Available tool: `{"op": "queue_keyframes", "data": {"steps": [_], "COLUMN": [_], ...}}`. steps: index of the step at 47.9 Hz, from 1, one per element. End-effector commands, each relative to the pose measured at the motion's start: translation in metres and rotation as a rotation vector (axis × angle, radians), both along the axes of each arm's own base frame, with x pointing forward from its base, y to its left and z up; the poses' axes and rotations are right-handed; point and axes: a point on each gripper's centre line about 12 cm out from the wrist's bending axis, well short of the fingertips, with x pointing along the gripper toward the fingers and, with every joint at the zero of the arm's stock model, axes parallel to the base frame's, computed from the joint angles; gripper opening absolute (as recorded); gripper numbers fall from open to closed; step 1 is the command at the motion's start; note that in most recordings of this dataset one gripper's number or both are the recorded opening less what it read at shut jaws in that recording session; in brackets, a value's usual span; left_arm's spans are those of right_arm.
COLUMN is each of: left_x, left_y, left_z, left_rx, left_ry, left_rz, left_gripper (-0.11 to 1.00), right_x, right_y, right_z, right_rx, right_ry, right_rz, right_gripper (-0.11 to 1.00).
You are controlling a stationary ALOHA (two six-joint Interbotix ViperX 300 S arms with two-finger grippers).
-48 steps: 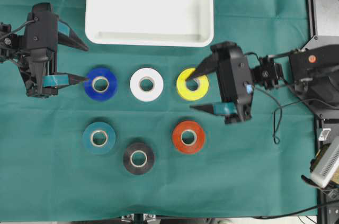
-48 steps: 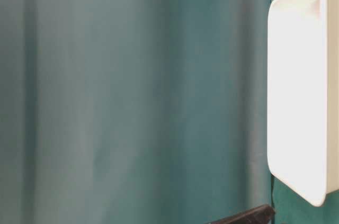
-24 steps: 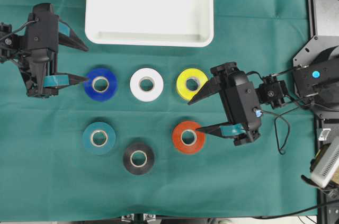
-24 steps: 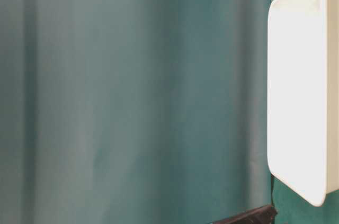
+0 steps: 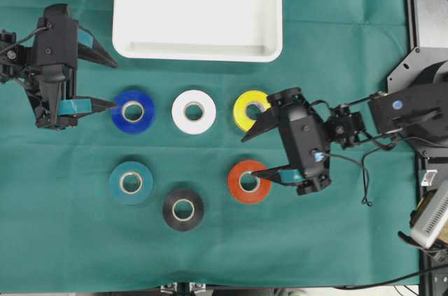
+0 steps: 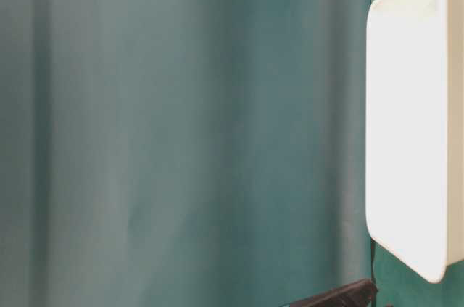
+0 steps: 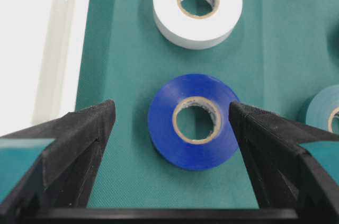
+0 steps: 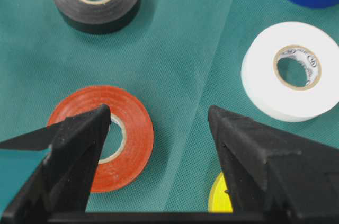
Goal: Put the tape alternately from left to right into the white case.
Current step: 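Move right gripper to red tape and grasp it through the core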
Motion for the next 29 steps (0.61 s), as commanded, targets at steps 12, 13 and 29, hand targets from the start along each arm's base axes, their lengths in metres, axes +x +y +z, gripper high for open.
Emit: {"op": "queue_keyframes", "data": {"steps": [12,13,29], "left_x": [0.005,0.005,0.005], "left_y": [0.000,0.000,0.001], "left_z": [0.010,0.009,0.010], "left_rx": [-0.001,-0.001,0.000], "left_ry": [-0.032,-0.031,-0.032], "left_rz": [0.003,0.002,0.003], "left_gripper": [0.54,0.54,0.54], "right_x": [0.016,0.016,0.021], "right_y": [0.005,0.005,0.008], "right_z": [-0.017,-0.018,-0.036], "right_rx": [-0.030,-0.031,-0.028], "right_ry": [0.108,0.111,0.161], "right_rz": [0.000,0.000,-0.013], "right_gripper": [0.82,0.82,0.82]}}
